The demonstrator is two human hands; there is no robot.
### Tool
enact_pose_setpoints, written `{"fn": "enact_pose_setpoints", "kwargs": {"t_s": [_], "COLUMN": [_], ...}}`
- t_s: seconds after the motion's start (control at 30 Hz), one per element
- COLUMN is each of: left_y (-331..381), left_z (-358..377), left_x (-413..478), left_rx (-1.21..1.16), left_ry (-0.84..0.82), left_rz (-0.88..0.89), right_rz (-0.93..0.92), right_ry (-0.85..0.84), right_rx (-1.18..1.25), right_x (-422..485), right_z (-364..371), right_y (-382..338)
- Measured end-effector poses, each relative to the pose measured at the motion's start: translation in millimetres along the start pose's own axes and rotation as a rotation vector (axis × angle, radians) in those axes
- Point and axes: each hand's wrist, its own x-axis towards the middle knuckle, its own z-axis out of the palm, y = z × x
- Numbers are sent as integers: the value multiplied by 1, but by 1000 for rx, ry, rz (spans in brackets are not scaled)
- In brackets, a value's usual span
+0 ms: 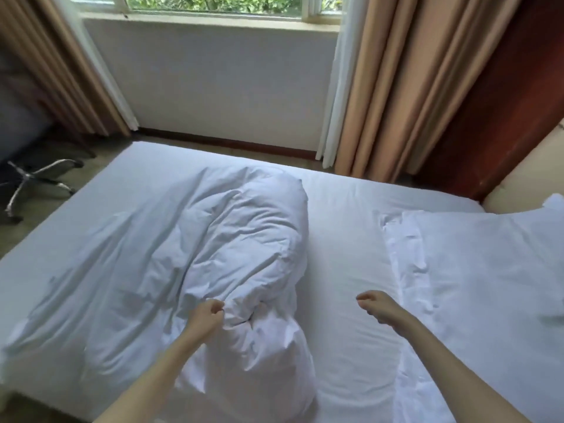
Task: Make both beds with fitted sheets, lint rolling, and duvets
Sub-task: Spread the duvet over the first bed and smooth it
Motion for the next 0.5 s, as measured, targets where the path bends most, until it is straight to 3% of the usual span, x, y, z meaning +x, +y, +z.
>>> {"fn": "enact_pose_setpoints", "kwargs": {"t_s": [0.27, 0.5], "left_y": [-99, -168], "left_z": [-108, -186], "left_x": [38, 107], "left_rx": [-49, 15], "left_ry": [52, 193], "left_rz": [-151, -148], "right_rz": [-108, 23], "right_ry": [-103, 124], "right_rx": [-7, -135], "right_x": [23, 51], "right_z": [151, 248], "right_y": [-129, -183]}}
